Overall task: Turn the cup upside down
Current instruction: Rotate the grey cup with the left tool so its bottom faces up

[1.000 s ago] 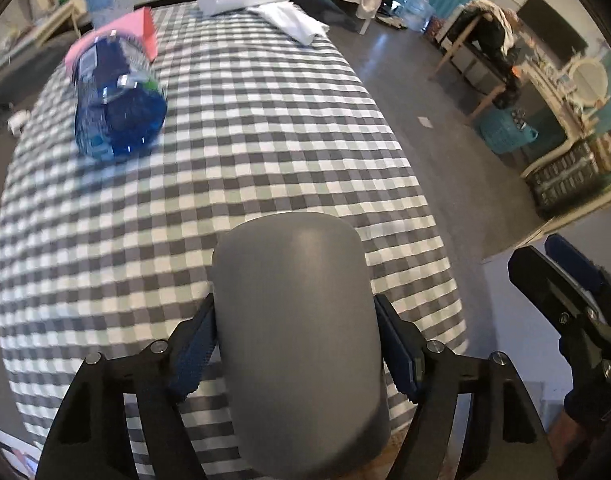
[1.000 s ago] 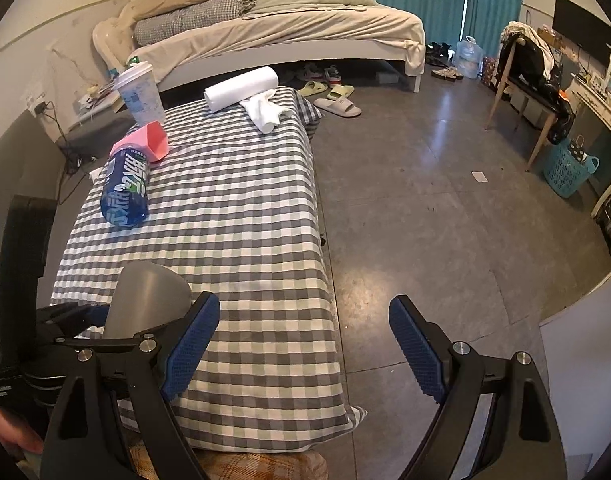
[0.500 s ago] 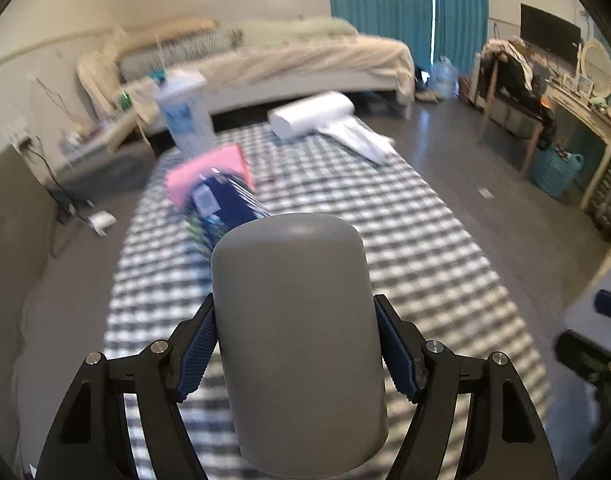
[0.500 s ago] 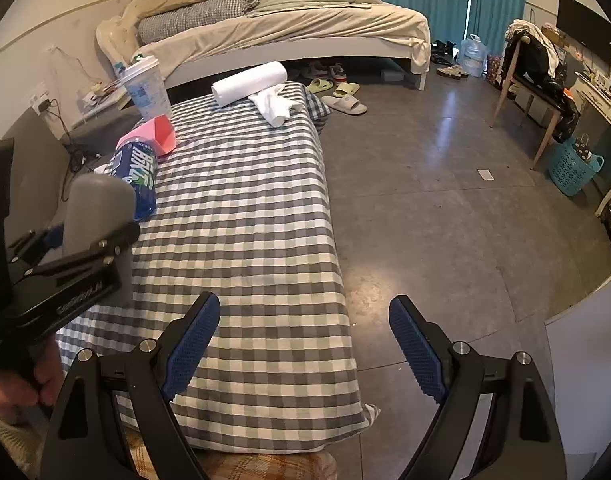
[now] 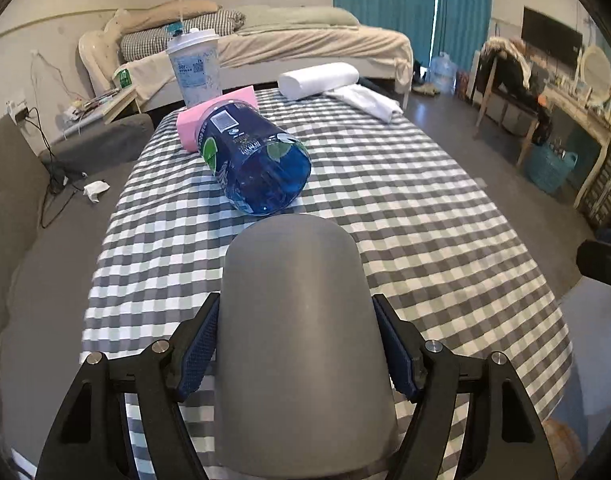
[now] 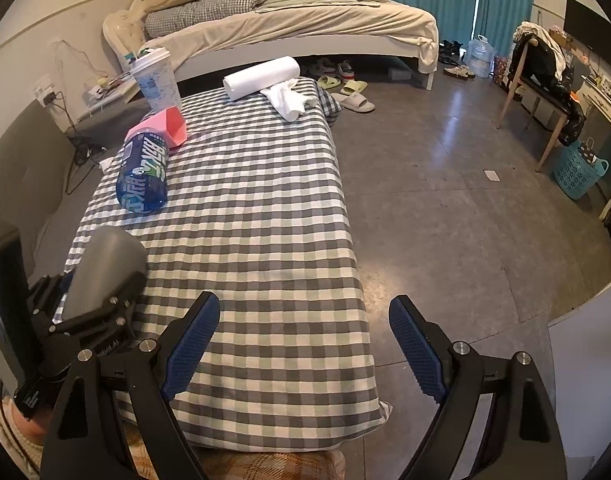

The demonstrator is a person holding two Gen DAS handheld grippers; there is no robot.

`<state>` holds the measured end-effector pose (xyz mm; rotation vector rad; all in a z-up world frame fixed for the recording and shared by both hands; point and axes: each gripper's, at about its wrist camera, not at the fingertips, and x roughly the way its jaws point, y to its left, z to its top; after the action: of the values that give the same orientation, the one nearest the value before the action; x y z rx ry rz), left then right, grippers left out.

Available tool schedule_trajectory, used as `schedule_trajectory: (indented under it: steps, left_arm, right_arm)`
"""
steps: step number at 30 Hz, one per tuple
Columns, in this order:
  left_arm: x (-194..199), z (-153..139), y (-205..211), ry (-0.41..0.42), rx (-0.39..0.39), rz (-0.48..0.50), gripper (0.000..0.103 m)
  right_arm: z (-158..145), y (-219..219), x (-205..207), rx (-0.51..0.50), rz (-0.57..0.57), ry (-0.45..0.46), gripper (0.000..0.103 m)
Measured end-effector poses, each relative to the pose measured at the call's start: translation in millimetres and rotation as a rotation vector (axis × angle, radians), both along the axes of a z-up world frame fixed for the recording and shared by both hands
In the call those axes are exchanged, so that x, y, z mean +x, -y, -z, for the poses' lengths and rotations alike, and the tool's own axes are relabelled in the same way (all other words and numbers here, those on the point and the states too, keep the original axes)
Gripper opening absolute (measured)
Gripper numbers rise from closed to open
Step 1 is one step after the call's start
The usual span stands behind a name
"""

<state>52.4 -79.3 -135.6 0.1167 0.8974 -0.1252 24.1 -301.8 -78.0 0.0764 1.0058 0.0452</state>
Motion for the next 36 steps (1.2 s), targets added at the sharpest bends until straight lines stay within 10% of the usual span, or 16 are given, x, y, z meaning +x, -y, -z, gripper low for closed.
schedule_trajectory:
  steps: [4,14,18,36]
  left_arm:
    - [9,-9,3,-0.105,-0.005,-0.017,0.091]
    - [64,-14,9,-0.340,0.020,-0.065,0.091]
    - [73,3,9,-0.418,0.031,-0.065,0.072]
    - [23,-34,-11,0.030,-0.076,-0.060,0.072]
  right_arm:
    - [0,-5,-2,0.000,-0.011,-0.004,0.087]
    - [5,1,-2,0.022,-0.004,-0.015,0.087]
    - [8,4,-1,0.024,0.002,-0.020,0.087]
    - [2,4,-5,0.001,0.010,0.005,0.087]
